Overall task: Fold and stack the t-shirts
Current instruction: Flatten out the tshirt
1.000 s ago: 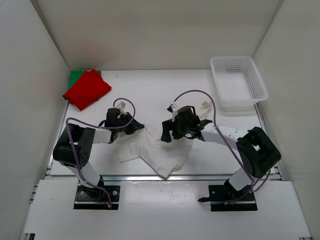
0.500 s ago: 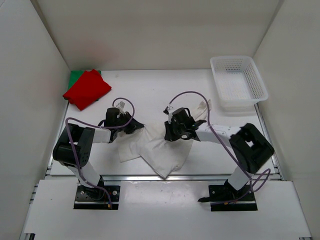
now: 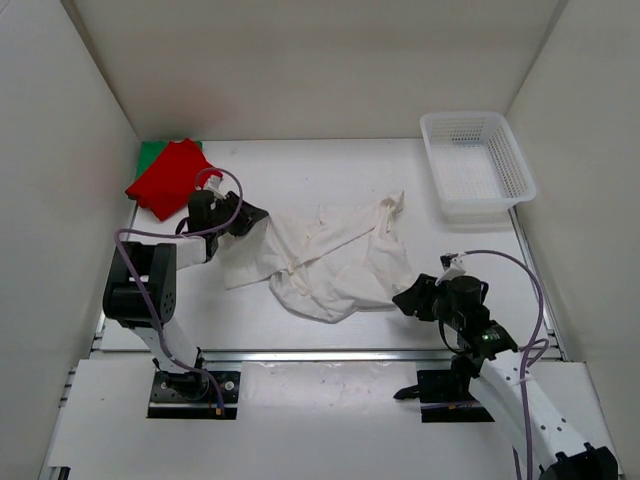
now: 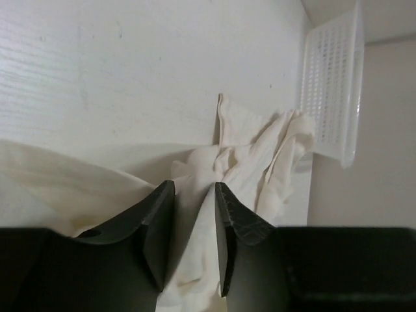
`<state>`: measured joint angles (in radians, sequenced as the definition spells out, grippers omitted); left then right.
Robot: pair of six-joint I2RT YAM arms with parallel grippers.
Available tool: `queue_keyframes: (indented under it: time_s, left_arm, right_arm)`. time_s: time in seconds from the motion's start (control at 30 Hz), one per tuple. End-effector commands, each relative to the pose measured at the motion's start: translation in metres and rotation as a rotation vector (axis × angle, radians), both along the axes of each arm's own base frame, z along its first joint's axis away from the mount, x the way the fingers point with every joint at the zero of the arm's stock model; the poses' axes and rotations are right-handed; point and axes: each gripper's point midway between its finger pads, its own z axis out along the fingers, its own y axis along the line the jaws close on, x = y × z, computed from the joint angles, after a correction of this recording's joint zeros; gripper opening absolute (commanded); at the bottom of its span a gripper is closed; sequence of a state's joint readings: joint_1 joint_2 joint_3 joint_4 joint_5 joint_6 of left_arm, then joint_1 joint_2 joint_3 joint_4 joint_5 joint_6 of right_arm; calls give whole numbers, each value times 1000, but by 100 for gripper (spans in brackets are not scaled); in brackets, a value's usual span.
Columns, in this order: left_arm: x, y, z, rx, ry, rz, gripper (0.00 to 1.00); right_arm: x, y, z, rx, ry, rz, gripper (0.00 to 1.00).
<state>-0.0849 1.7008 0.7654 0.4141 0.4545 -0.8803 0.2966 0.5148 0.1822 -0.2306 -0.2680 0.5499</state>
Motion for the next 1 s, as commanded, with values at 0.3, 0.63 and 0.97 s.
queue_keyframes:
  time_s: [0.3, 0.63, 0.97]
  left_arm:
    - [-66, -2, 24, 272, -107, -27, 54]
    - [-141, 38, -34, 332, 7, 20, 66]
    - [-140, 23, -60, 360, 76, -33, 72]
  right_arm:
    - [22, 39, 44, -108, -65, 156, 17]
    - [97, 74, 50, -233, -119, 216, 51]
    - [110, 64, 21, -326, -11, 212, 57]
